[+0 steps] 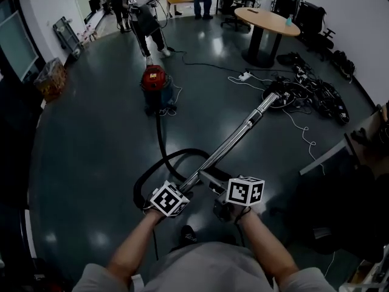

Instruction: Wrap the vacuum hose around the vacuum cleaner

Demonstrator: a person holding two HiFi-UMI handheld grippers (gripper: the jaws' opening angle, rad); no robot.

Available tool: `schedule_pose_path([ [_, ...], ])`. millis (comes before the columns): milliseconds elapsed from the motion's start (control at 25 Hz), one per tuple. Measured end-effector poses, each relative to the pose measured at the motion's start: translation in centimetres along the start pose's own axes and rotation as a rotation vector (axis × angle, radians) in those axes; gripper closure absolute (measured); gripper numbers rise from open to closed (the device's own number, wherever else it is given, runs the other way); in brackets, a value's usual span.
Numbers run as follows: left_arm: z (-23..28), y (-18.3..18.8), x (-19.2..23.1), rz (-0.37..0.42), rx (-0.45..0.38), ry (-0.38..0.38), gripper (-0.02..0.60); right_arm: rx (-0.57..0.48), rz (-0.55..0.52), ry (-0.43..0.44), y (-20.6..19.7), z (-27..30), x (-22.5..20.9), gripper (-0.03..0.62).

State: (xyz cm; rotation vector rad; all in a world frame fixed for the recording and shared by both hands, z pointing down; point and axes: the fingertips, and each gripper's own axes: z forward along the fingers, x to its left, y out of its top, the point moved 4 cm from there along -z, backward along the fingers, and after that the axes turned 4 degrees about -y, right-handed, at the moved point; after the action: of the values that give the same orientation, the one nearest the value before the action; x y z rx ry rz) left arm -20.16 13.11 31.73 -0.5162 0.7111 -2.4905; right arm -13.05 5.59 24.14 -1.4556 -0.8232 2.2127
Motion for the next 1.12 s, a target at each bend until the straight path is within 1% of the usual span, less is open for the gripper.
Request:
schedule_pose_path([
  [120,-0.9,-0.8,0.8,-0.003,-0.023,-0.021,0.480,-0.048,0.091,-0.002,0.1,2.6,1.1,0.317],
  [240,-1.6,-0.9,1.5,0.008,-0.046,-0.045,0.480,-0.078,0.140,-0.036,0.1,5.0,1.3,0.316],
  [360,-1.7,-1.2,1.6,0.023,-0.051,-0.061,0.480,-0.115,0.188,-0.059,0.1,6.7,1.4,0.318],
  [440,-1.6,-1.5,1.7,0.033,-0.048,-0.066,0.480,-0.133,0.185,-0.064,0.4,7.5,1.5,0.318],
  [520,-1.1,-1.6,2.0,0.041,-0.053,-0.070,0.480,-0.143,0.161,-0.055,0.8,8.2,1.6,0.318],
  [600,-0.7,-1.7,2.5,0.034,-0.058,-0.068,0.480,-0.147,0.144,-0.059,1.1,8.9,1.3,0.319],
  [640,-0.5,-1.6,2.7,0.025,-0.061,-0.067,0.480,-0.147,0.137,-0.069,1.3,9.2,1.0,0.328],
  [720,-0.4,-1.1,3.0,0.007,-0.076,-0.067,0.480,-0.153,0.129,-0.090,1.6,9.6,0.5,0.399],
  [760,-0.4,-0.8,3.1,-0.004,-0.081,-0.064,0.480,-0.160,0.132,-0.094,1.9,9.8,0.2,0.441],
  [800,-0.4,-0.5,3.3,-0.018,-0.085,-0.059,0.480,-0.166,0.139,-0.090,2.2,10.0,0.0,0.469],
  [880,0.0,0.2,3.8,-0.050,-0.096,-0.044,0.480,-0.172,0.164,-0.061,3.0,10.7,-0.5,0.474],
  [1000,0.4,1.4,4.1,-0.111,-0.119,-0.027,0.480,-0.180,0.228,-0.004,4.4,11.3,-1.1,0.527],
  [1120,1.0,2.8,4.5,-0.155,-0.141,0.003,0.480,-0.173,0.225,0.042,5.9,11.8,-1.1,0.542],
])
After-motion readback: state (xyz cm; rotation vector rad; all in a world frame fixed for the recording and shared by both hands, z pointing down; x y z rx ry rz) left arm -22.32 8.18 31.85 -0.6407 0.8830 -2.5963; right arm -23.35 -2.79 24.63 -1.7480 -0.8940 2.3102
